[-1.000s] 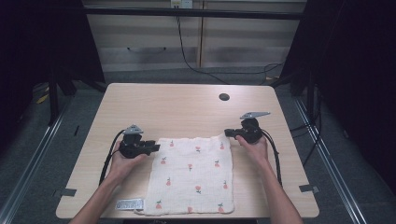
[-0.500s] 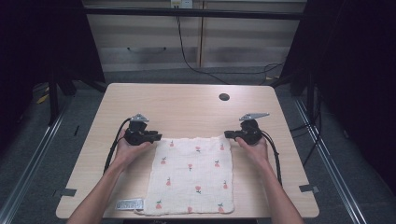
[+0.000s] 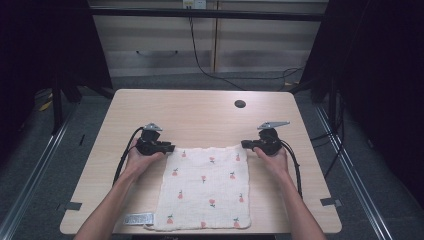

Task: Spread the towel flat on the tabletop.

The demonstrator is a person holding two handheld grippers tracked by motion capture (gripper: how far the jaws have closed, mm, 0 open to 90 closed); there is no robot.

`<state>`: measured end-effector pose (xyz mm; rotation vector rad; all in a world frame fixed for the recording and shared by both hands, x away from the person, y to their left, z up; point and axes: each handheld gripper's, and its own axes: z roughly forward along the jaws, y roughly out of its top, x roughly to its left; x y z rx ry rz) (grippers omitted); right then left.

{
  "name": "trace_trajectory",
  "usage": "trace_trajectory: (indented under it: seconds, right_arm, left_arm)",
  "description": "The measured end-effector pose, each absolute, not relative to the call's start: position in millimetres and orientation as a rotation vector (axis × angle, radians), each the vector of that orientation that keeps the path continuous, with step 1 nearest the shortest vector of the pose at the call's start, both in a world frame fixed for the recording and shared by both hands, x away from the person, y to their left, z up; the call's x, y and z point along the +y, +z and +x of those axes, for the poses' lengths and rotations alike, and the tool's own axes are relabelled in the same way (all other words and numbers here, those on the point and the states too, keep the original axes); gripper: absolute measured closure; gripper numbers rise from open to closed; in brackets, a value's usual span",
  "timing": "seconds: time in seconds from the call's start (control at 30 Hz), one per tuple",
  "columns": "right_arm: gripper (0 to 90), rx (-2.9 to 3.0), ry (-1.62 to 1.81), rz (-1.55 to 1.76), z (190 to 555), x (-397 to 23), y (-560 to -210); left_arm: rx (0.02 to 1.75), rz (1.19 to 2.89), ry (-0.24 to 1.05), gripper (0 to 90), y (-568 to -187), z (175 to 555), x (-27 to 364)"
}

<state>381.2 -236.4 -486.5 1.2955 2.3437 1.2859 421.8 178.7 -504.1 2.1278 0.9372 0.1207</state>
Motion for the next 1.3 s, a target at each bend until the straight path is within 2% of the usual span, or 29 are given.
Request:
trace_trajectory:
  seconds: [0.07, 0.17, 0.3, 0.77, 1.3]
  right_arm:
    - [88.9, 2.343, 1.288, 1.298, 381, -236, -487]
    - [88.9, 2.348, 1.291, 1.296, 381, -235, -488]
    - [89.0, 2.369, 1.287, 1.283, 381, -233, -488]
    - [89.1, 2.333, 1.308, 1.268, 379, -239, -476]
    - [89.2, 2.256, 1.396, 1.210, 380, -243, -440]
  left_arm:
    - [0.930, 2.133, 0.135, 70.5, -504, 421, 177]
    - [0.888, 2.163, 0.148, 81.1, -504, 418, 175]
    - [0.876, 2.180, 0.150, 85.8, -503, 418, 175]
    - [0.868, 2.092, 0.135, 86.5, -489, 413, 183]
    - [0.806, 1.969, 0.191, 86.4, -439, 409, 183]
